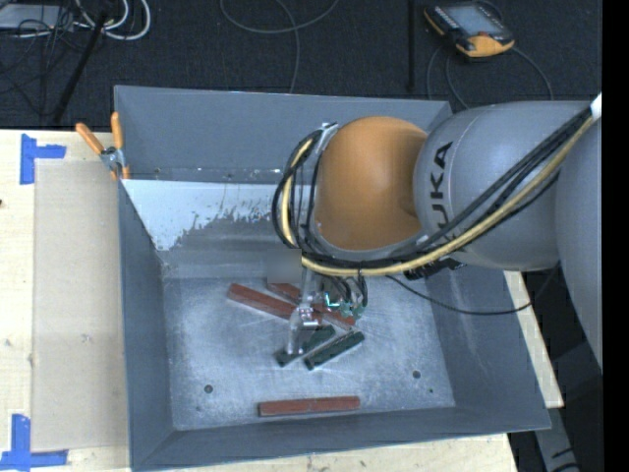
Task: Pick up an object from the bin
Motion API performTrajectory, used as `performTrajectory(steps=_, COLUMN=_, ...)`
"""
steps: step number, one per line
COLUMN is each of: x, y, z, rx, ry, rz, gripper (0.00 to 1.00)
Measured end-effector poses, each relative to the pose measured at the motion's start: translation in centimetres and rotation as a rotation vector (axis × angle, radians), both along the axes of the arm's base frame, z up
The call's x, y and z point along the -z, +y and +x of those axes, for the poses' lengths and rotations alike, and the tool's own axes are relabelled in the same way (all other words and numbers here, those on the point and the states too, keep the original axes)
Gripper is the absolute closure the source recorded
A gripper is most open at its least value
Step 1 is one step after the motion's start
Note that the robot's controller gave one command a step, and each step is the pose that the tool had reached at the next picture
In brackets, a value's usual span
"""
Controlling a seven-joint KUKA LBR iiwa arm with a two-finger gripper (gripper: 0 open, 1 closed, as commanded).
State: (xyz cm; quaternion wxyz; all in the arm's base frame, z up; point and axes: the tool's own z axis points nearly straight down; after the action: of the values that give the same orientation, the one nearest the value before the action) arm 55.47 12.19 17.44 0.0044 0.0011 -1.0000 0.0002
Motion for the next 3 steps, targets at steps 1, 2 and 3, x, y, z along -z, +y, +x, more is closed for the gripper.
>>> performTrajectory(steps=1, x=-0.3, y=0.0, z=0.2, rx=0.002, ry=-0.007, rz=0.001, gripper=0.00)
performTrajectory(steps=2, x=8.7, y=-4.0, z=3.6, rx=0.104, ry=-0.013, rz=0.004, gripper=1.00)
performTrajectory(steps=3, x=8.7, y=-4.0, z=3.6, rx=0.104, ry=-0.013, rz=0.004, gripper=1.00)
